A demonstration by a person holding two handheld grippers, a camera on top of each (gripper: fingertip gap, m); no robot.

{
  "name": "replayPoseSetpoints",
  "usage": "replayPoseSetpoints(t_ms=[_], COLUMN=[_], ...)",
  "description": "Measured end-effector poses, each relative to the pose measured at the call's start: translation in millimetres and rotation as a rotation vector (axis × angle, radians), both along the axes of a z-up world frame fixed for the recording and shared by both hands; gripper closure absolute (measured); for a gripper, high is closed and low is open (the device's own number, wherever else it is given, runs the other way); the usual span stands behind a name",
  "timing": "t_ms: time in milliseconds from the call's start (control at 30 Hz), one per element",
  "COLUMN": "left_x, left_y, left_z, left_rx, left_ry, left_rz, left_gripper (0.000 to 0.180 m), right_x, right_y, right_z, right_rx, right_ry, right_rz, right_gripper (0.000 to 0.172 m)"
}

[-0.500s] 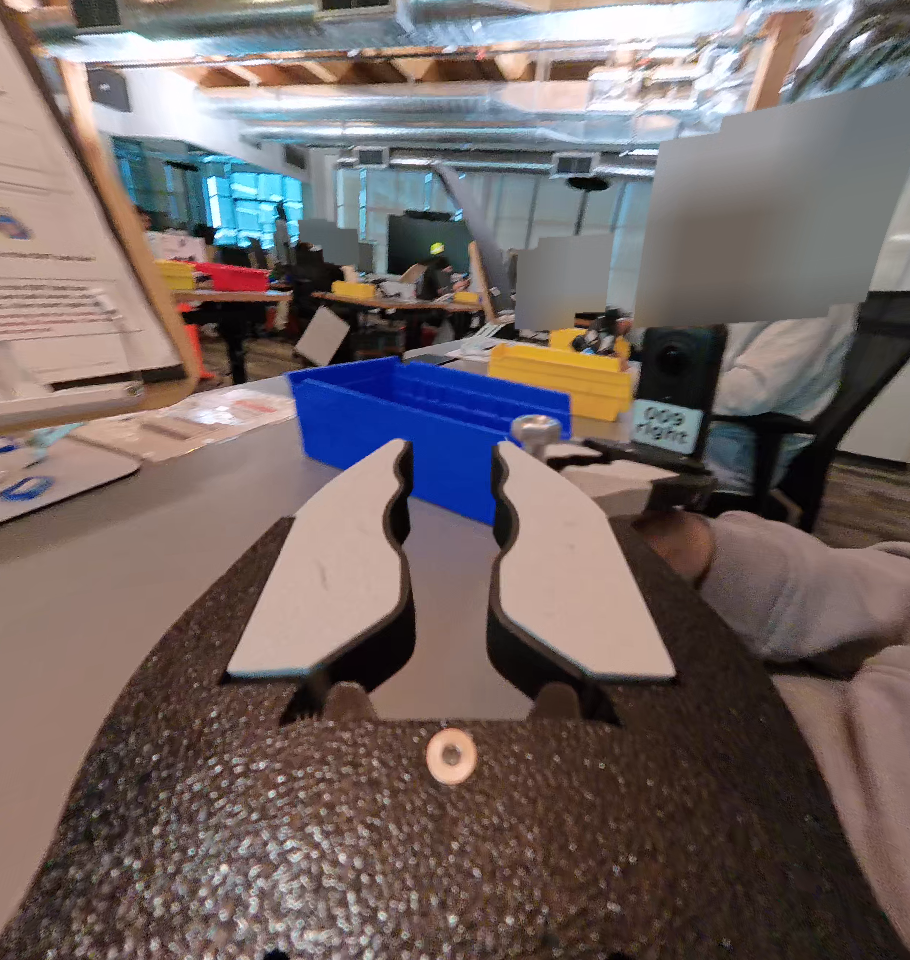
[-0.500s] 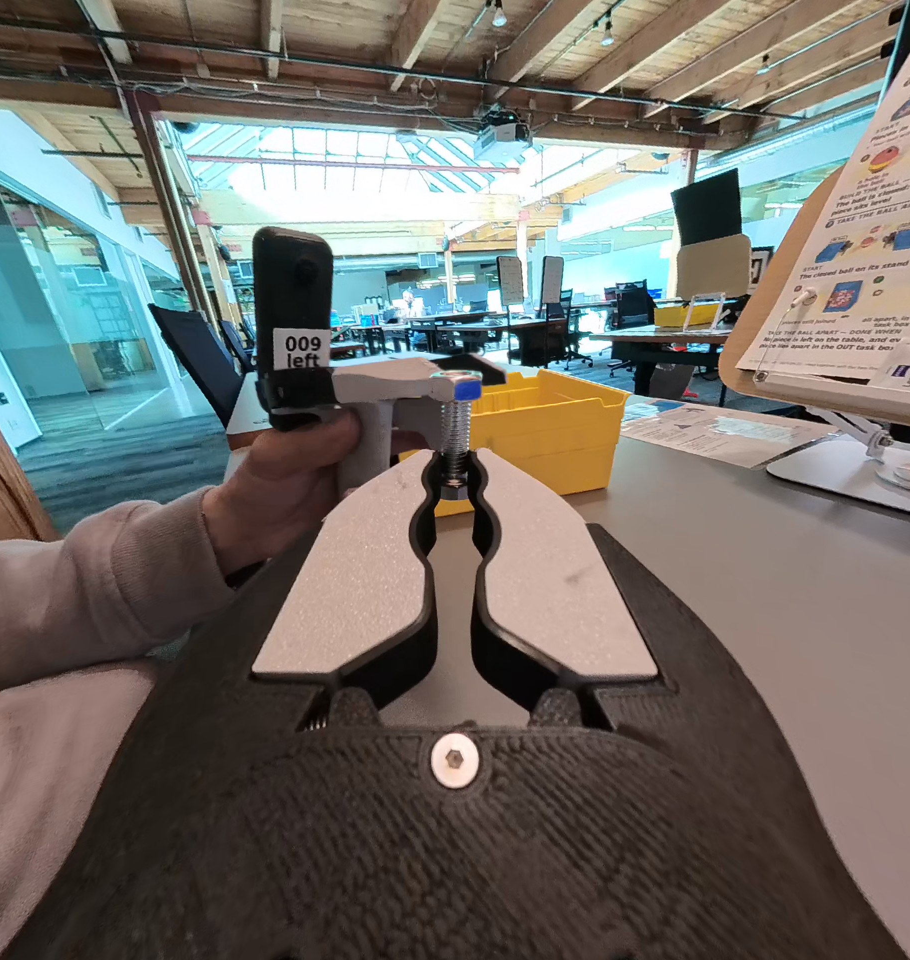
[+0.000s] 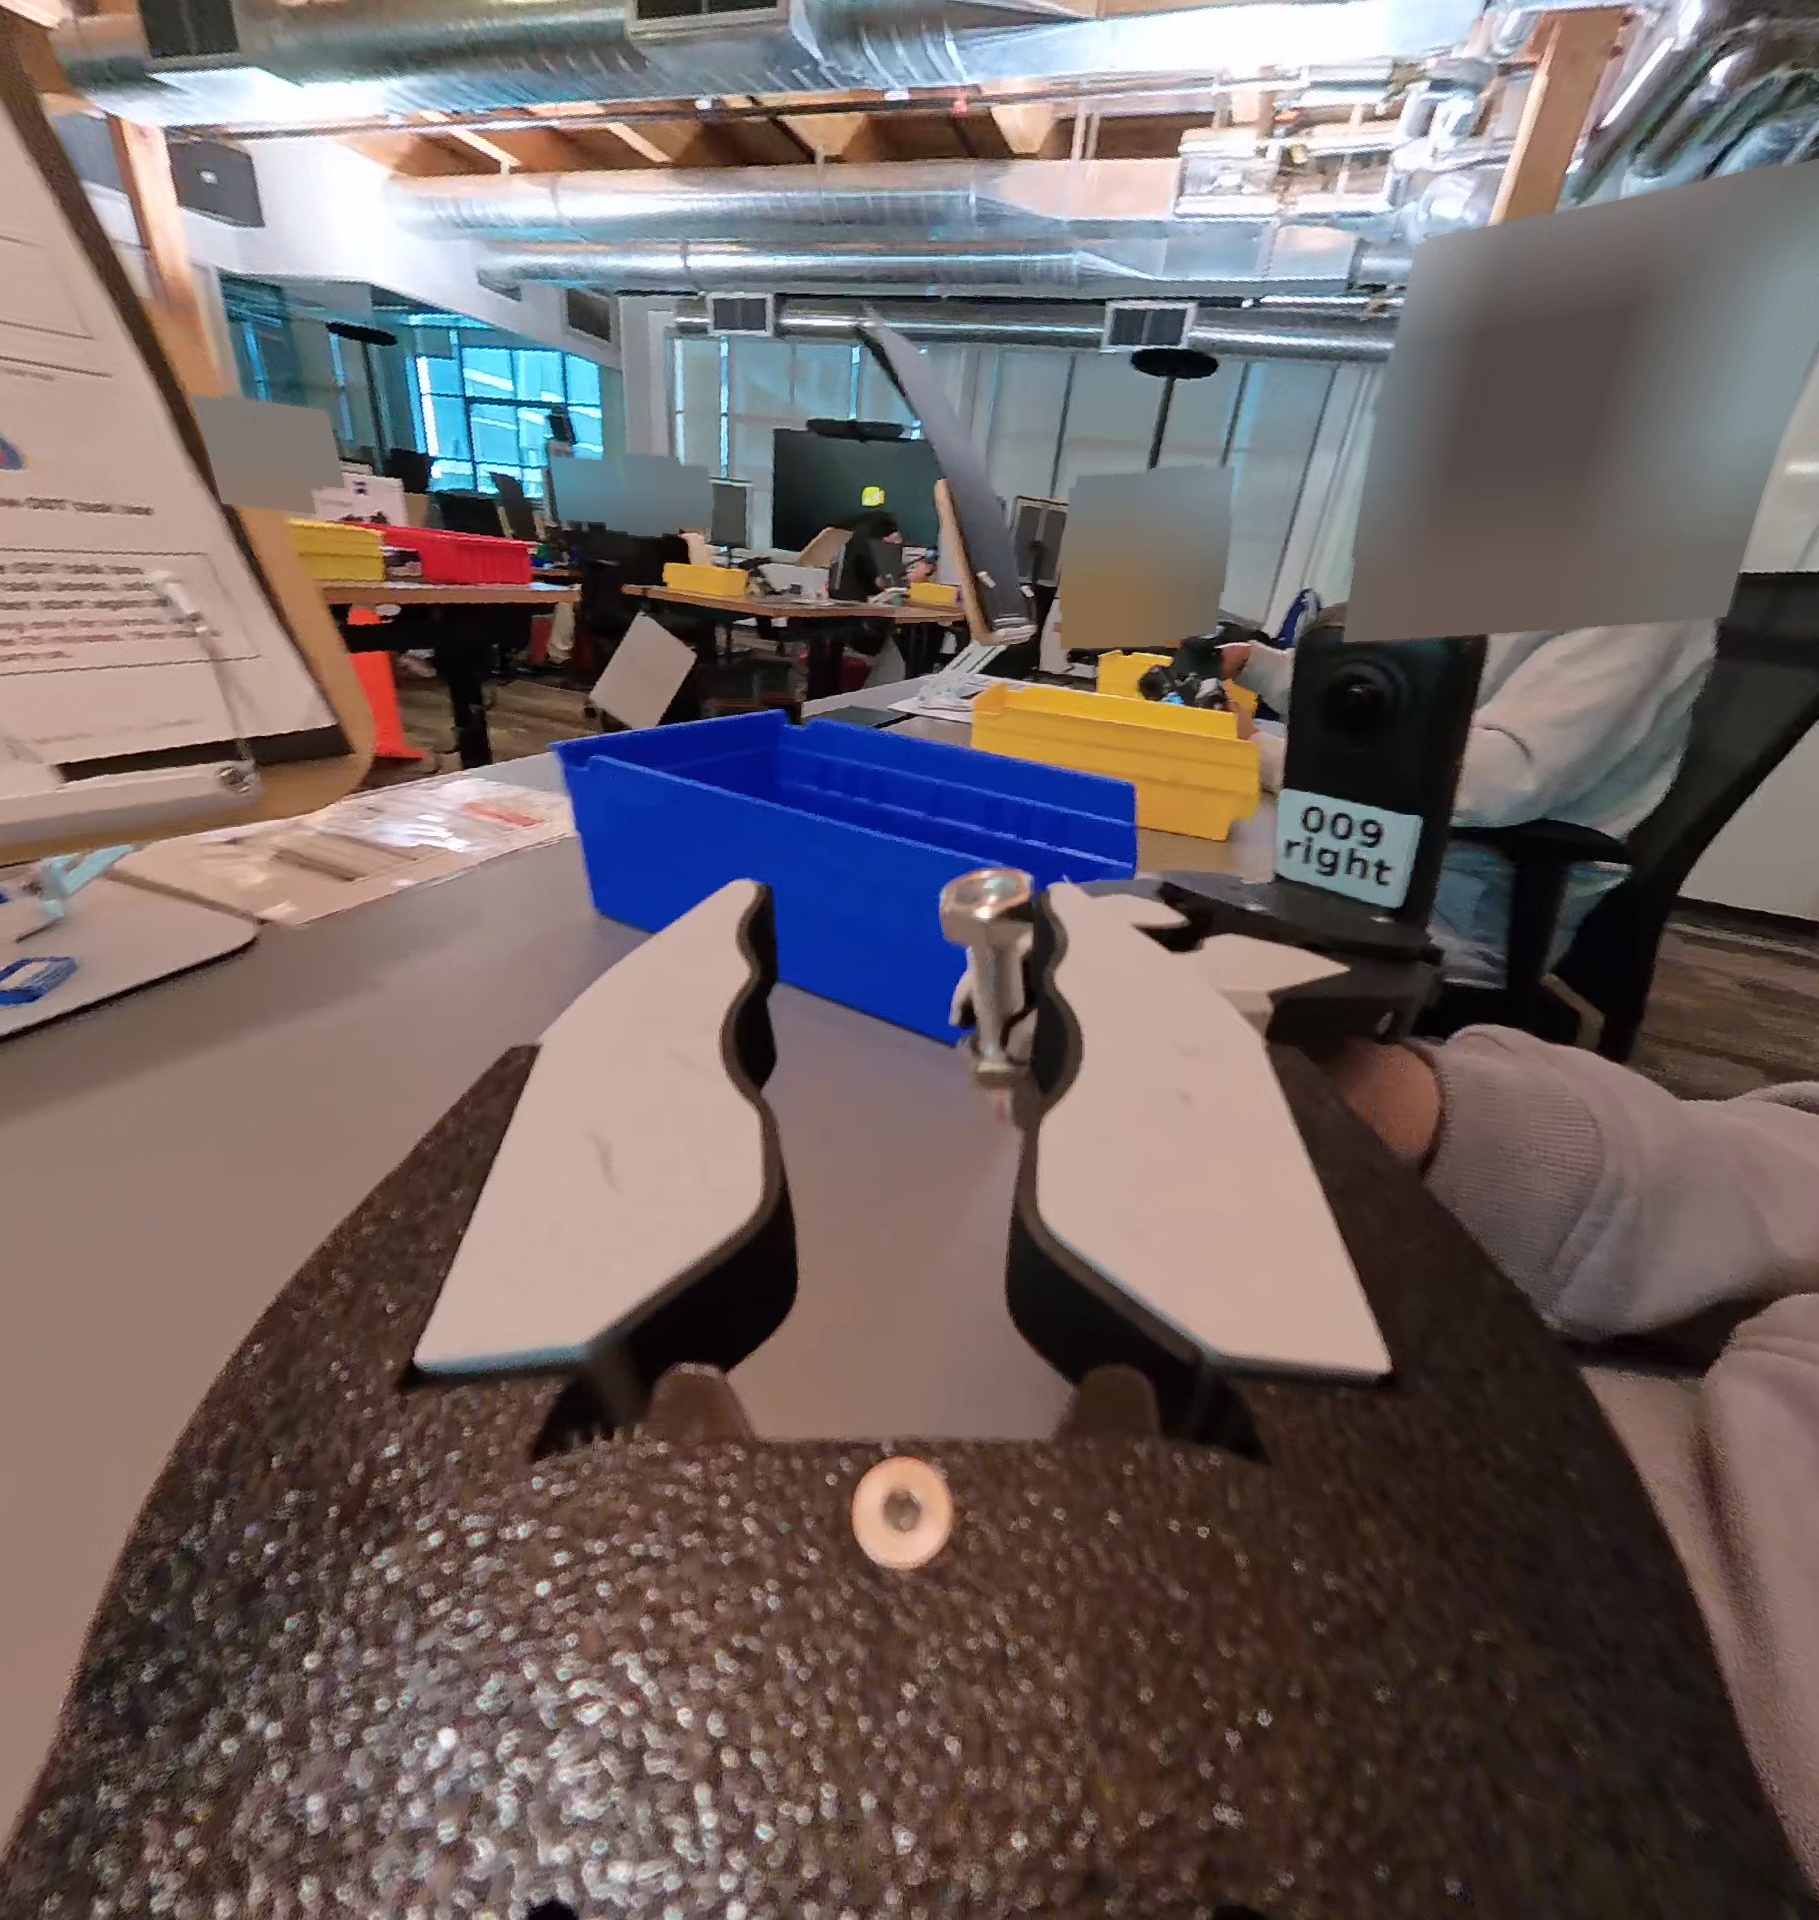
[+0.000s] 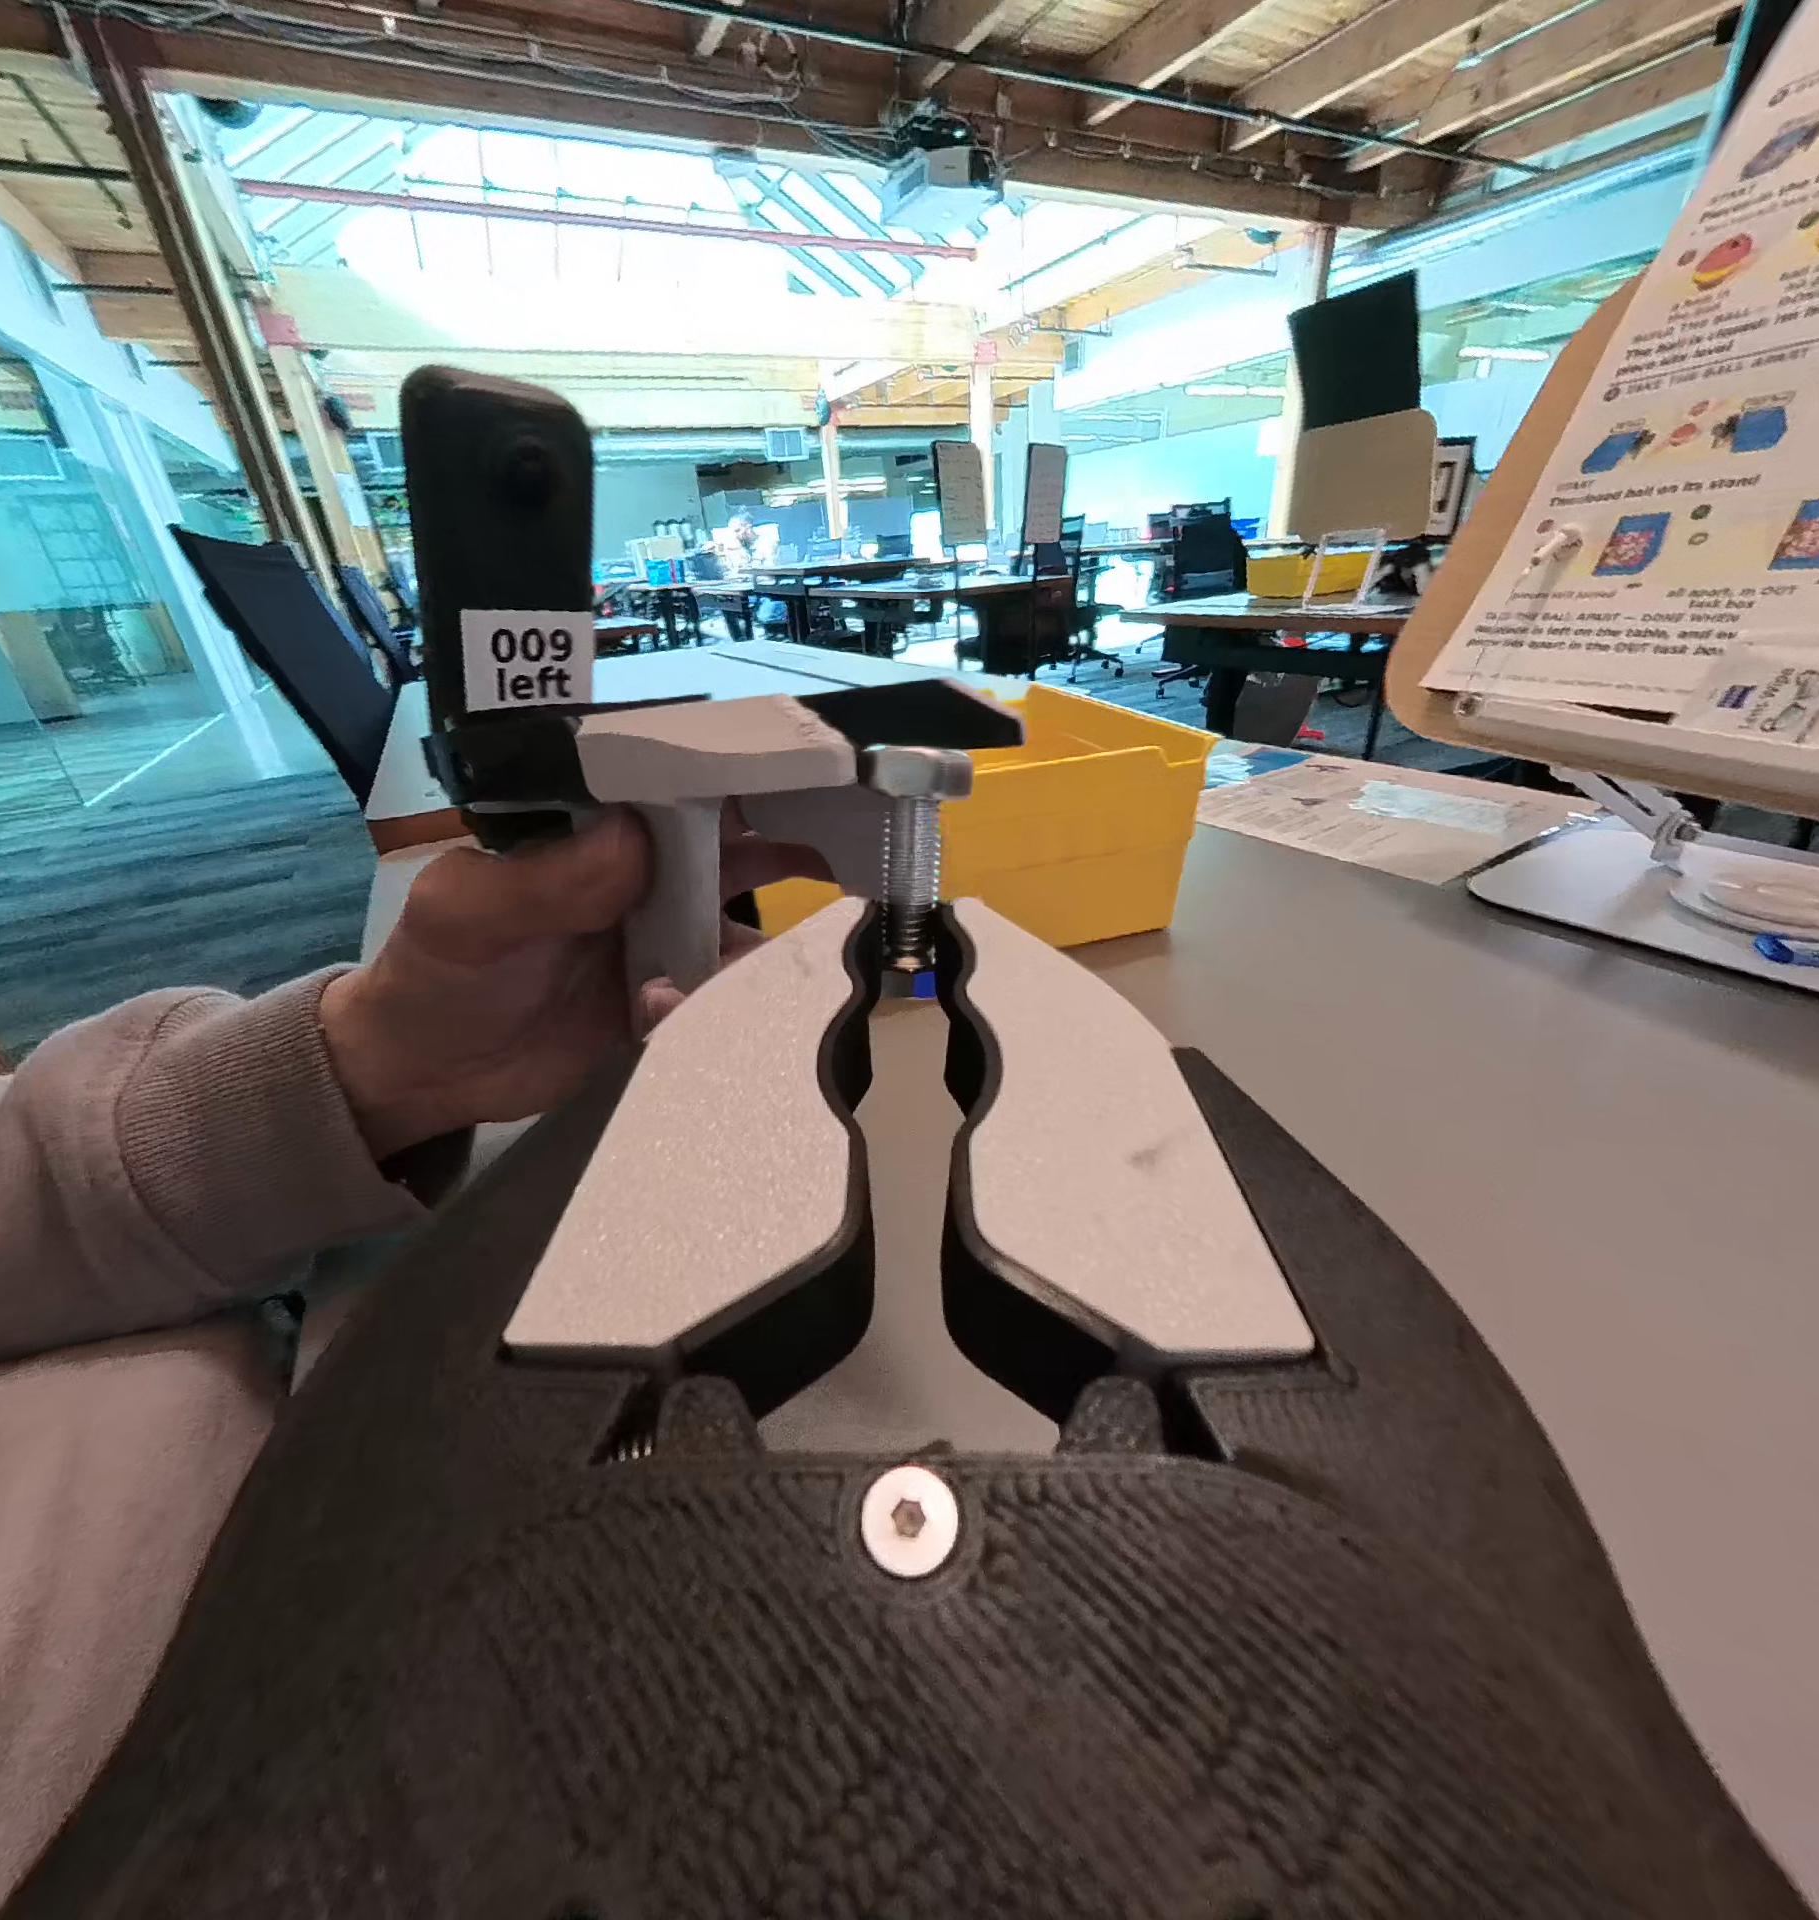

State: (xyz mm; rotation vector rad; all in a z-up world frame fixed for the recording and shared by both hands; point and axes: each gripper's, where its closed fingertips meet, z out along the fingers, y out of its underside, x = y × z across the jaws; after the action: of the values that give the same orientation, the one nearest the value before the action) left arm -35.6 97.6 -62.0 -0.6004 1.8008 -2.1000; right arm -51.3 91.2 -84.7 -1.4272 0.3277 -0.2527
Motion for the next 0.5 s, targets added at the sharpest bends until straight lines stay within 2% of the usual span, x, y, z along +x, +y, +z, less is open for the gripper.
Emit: replayPoseSetpoints(t_ms=[67,167,333,500], left_x=[6,2,-8,-2], left_y=[11,13,-7,-15], left_z=[-4,-1,18,14], left_rx=[-0.003,-0.015,-0.039,-0.037], left_ry=[0.009,0.021,0.004,0.038], left_rz=[0.036,-0.003,-0.074,-0.063], left_gripper=[0.143,0.142,0.134,0.134], right_x=[1,6,6,-3], right_y=[-4,-7,-4,1], right_z=[2,1,4,14], right_rx=[0.033,0.036,0.045,0.075], right_ry=[0.009,0.016,0.014,0.000], right_rz=[0.012,-0.009,-0.027,-0.050], right_gripper=[0.163,0.163,0.163,0.163])
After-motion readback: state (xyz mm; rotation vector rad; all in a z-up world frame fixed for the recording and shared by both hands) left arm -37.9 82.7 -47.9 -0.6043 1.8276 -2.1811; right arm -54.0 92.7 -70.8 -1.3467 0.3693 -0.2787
